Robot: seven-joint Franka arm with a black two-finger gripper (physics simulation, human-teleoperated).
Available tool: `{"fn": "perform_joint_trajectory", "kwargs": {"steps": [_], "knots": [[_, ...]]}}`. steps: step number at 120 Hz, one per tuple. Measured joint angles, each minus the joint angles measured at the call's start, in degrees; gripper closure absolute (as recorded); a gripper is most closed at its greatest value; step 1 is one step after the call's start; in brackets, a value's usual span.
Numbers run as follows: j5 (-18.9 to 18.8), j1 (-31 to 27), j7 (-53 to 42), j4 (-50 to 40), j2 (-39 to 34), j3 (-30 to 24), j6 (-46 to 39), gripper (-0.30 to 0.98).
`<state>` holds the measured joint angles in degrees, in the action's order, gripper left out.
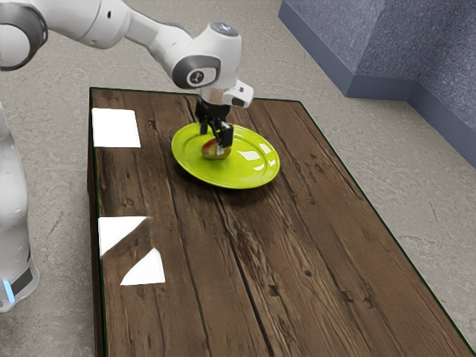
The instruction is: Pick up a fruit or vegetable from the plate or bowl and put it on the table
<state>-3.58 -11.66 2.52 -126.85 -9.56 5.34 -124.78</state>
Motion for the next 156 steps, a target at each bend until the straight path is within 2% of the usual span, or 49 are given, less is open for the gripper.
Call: {"fn": "perform_joint_trajectory", "kwargs": {"steps": [32,79,146,156], "knots": [[0.7,0.4,-1.4,2.3,3.1,-0.1,-1.5,0.00],[3.4,1.5,-2.4,-2.7,-0.4,-0.1,-3.2,0.00],[4.2,0.9,-3.2,-1.9,3.8,-0.1,-5.7,0.00],[4.1,1.0,-3.2,-1.5,3.9,-0.1,-6.1,0.08]]}}
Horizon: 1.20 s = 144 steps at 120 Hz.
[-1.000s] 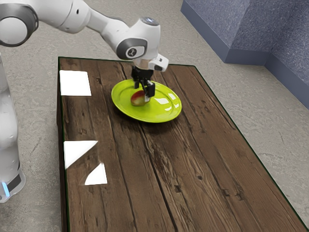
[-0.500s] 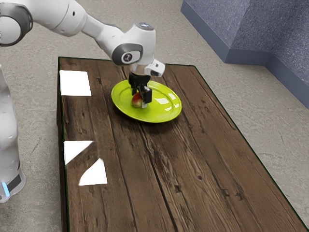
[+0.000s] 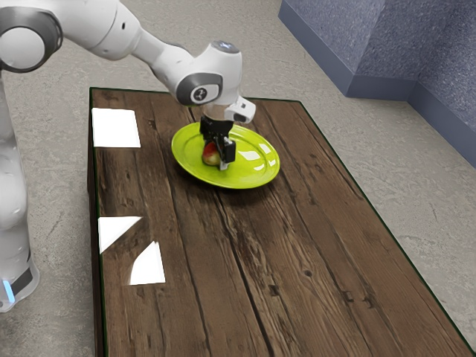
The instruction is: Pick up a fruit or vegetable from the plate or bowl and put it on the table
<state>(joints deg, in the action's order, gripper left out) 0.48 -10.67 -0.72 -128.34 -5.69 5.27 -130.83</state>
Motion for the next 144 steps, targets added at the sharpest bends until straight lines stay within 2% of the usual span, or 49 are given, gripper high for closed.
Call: {"fn": "perform_joint_trajectory", "kwargs": {"steps": [17,42,54,65,81,92,100,127,135,144], "knots": [[-0.2,0.0,0.4,0.3,-0.2,0.0,-0.9,0.27],[-1.0,1.0,1.9,2.0,-1.9,-0.1,-2.3,0.28],[-1.4,5.0,2.5,8.3,-1.1,-2.8,-2.7,0.28],[-1.5,9.8,3.5,16.5,4.0,-8.2,-3.5,0.27],[-1.7,18.9,4.9,24.0,11.1,-9.7,-5.2,0.28],[-1.7,16.6,5.7,25.1,12.2,-9.8,-6.0,0.27],[-0.5,14.9,6.2,25.2,12.3,-9.9,-6.4,0.16],[1.5,15.4,7.5,25.3,12.3,-9.4,-8.2,0.03],[1.7,15.1,13.9,25.4,11.3,-7.3,-8.6,0.02],[1.0,13.2,26.6,32.2,9.2,-6.5,0.8,0.01]]}}
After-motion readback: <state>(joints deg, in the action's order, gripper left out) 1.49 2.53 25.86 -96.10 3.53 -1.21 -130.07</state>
